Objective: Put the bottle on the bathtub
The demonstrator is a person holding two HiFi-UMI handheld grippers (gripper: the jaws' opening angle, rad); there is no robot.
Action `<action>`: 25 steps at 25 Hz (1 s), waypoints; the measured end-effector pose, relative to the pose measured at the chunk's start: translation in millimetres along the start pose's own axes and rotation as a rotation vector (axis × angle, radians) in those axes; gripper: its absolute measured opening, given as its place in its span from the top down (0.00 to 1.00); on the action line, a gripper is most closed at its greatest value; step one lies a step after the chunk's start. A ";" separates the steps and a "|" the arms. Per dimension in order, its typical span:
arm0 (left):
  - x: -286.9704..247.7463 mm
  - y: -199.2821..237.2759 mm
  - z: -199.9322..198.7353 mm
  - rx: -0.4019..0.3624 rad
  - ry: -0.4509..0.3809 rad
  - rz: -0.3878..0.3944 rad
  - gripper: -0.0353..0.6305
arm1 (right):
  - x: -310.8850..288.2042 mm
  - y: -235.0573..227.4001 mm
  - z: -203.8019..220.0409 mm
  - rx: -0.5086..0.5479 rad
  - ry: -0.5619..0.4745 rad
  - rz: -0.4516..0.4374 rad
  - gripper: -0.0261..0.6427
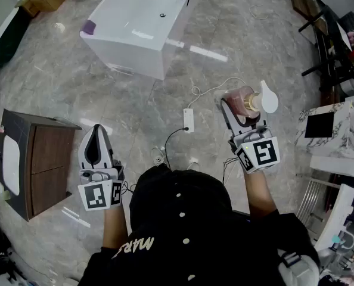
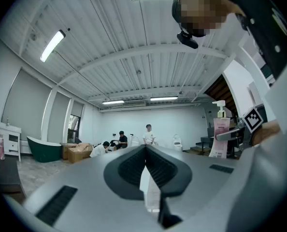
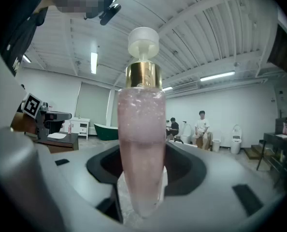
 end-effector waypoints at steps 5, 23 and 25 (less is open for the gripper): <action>-8.8 4.0 4.0 0.004 0.000 -0.005 0.93 | -9.3 -2.4 2.1 0.004 0.002 -0.002 0.62; -31.2 87.6 14.1 0.008 0.004 0.070 0.93 | -56.6 38.3 9.0 -0.049 0.007 0.087 0.62; -36.0 92.6 18.5 0.015 0.012 0.068 0.93 | -62.7 39.4 10.3 -0.049 0.007 0.084 0.62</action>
Point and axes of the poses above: the fingertips, and each gripper's own axes: x backward along the fingers, y to its left, z out of its underside, the point moved 7 cm from there along x, backward along the fingers, and after that the axes turned 14 degrees about -y, right-handed, at the moved point
